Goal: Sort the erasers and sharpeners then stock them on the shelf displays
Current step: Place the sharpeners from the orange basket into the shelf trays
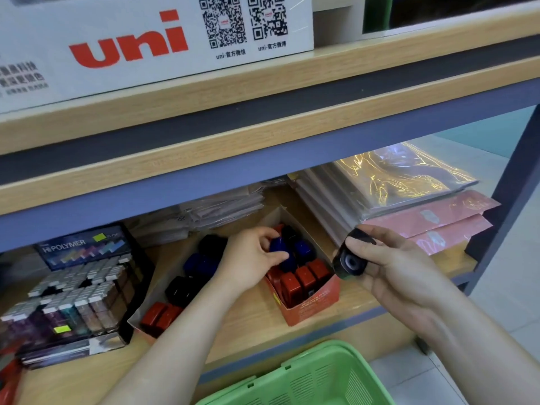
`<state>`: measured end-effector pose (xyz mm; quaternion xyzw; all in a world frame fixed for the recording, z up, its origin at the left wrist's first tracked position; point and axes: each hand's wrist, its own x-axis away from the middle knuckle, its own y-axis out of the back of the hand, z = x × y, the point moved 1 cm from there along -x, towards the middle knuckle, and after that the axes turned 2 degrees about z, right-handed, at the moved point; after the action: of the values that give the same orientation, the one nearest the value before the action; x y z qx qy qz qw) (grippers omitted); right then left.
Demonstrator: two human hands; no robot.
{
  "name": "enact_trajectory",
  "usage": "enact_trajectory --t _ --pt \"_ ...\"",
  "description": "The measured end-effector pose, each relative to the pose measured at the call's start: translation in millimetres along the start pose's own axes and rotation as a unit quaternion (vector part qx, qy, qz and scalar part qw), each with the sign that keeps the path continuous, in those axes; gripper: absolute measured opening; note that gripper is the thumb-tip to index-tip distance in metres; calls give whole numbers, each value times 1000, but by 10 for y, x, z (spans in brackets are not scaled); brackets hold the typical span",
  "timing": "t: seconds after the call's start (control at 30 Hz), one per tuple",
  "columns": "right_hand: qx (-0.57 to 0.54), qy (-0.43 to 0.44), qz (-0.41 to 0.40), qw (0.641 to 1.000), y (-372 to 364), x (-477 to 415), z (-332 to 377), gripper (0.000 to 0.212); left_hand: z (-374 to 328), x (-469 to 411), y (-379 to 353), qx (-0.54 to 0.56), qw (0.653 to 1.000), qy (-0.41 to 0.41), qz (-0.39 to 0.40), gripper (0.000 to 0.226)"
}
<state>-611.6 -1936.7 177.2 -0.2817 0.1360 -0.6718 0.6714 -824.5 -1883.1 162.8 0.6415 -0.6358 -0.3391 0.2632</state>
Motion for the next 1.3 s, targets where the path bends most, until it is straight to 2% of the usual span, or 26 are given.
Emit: enact_trajectory --t 0.13,0.23,0.4,0.5,0.6,0.63,0.67,0.73,0.77,0.9,1.0,1.1,1.13,1.17,1.23,1.3 --pt "29 4 -18 999 -8 15 0 59 -56 -83 -53 -67 997 -25 35 49" --pt "41 -21 -20 999 -8 6 -39 51 -72 -124 -61 -22 998 -19 50 46" --pt "36 -23 -14 999 -34 5 -75 32 -22 -68 -114 -2 998 -30 61 20" --pt "57 -16 -28 998 -50 26 -77 36 -21 -31 -138 -36 998 -31 44 18" --pt "95 -18 -27 995 -76 41 -105 40 -150 35 -41 -79 994 -74 31 23" --pt "107 -23 -18 994 -91 42 -115 43 -202 79 7 -20 996 -75 40 25" --pt "117 -31 -6 993 -108 42 -129 47 -261 137 44 89 991 -61 75 25" --pt "119 -54 27 991 -142 46 -172 55 -335 254 105 291 939 -30 179 29" --pt "110 -63 42 991 -162 47 -191 58 -324 285 127 322 924 -29 203 32" --pt "41 -56 47 997 -208 44 -218 55 -278 338 244 396 891 -40 217 39" --pt "36 -48 39 997 -246 47 -225 49 -275 356 296 354 913 -62 190 37" --pt "97 -22 -18 995 -243 11 -255 19 -254 335 336 356 926 -50 115 33" --pt "169 4 -45 985 -220 -3 -256 10 -221 299 358 368 927 -31 70 29" --pt "271 40 -68 959 -188 -19 -253 5 -168 250 376 361 932 -14 17 24" --pt "477 121 -64 868 -123 -44 -257 19 -51 114 398 244 967 -21 -70 17" --pt "609 145 -19 780 -87 -55 -304 39 53 -35 314 107 991 -44 -72 19"
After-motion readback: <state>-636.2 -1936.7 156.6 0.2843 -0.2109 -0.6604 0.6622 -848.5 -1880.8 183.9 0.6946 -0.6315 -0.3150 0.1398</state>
